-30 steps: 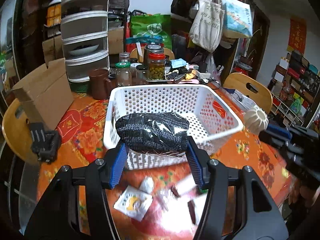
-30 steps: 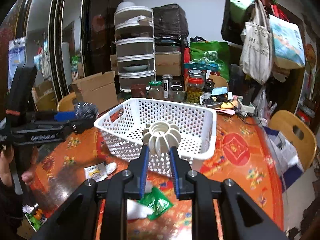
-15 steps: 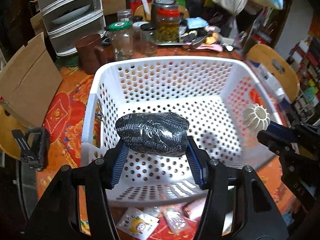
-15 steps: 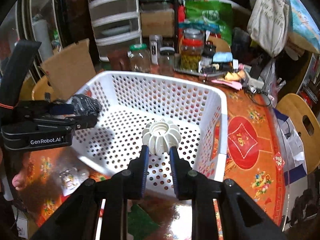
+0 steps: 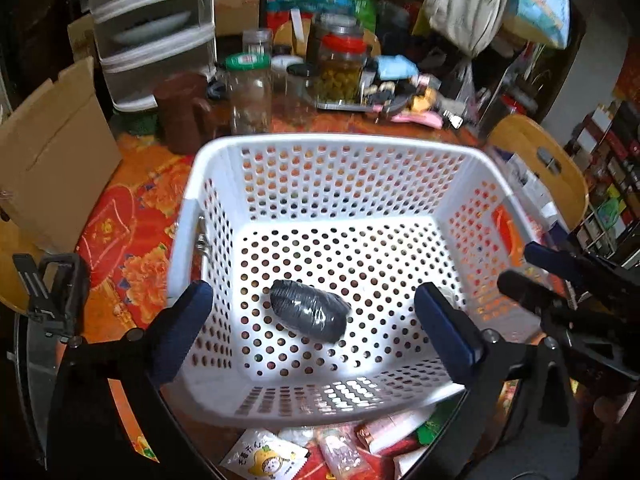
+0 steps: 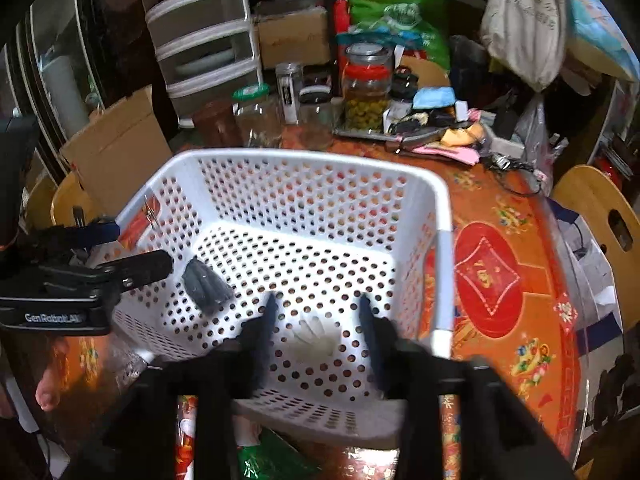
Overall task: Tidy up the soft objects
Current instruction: 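Carry the black sock bundle and white ribbed ball into the white basket with both tools, then open both tools and return them toward the remaining items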
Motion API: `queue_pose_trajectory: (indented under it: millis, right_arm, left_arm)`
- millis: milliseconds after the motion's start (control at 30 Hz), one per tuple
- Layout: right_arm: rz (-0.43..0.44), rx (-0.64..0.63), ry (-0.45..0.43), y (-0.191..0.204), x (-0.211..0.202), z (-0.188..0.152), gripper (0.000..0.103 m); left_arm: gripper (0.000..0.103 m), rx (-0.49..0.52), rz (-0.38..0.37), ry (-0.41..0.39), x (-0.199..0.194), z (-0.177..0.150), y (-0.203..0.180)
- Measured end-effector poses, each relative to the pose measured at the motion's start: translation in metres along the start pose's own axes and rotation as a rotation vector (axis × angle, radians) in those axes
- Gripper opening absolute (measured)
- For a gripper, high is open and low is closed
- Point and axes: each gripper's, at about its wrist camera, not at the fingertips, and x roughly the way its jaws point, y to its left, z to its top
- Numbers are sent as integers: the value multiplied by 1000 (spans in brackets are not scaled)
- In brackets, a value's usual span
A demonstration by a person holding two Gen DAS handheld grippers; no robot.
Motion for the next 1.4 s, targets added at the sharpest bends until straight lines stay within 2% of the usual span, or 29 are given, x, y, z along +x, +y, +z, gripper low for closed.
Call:
queue_pose_trajectory:
  millis: [133,167,233,333,467,567,633,700,833,1000,1133,1333,1400]
  right_arm:
    - [40,5,-109,-2,-50,-29,68]
    - [45,15,-139,-4,-65,-45,70]
    - [42,35,-179,-8,-85,-75,81]
    - [34,64,-206,-10,-98,-128,83]
    - [86,125,-172,-6,-86,-192,84]
    - [97,143,-148,1,-69,-217,83]
    - [116,138,-127,5,-57,-221,83]
    - [115,128,-119,9,-53,-219,84]
    - [122,124,-136,13,-47,-216,83]
    - [138,155,-114,12,-33,-217,84]
    - [146,124,-114,22,-33,-220,83]
    - [158,92,-109,32,-29,-217,83]
    - [160,84,-111,34,-29,-215,82]
  left_arm:
    - [100,33,4,-99,-57,-28,6]
    - [100,36,3,-119,-69,-37,10]
    - [101,35,3,-158,-94,-62,20]
    - [103,4,-18,-196,-121,-107,39]
    - [103,-46,9,-218,-126,-161,58]
    - [103,-78,10,-177,-103,-193,64]
    - [103,-82,-23,-115,-76,-206,64]
    - [103,-84,-17,-84,-61,-210,62]
    - [103,-38,23,-111,-48,-207,50]
    - [102,-2,12,-103,-26,-188,35]
    - [100,18,-14,-109,-16,-192,21]
    - [83,35,-44,-64,3,-202,2]
    - [72,38,-46,-56,6,-202,-2]
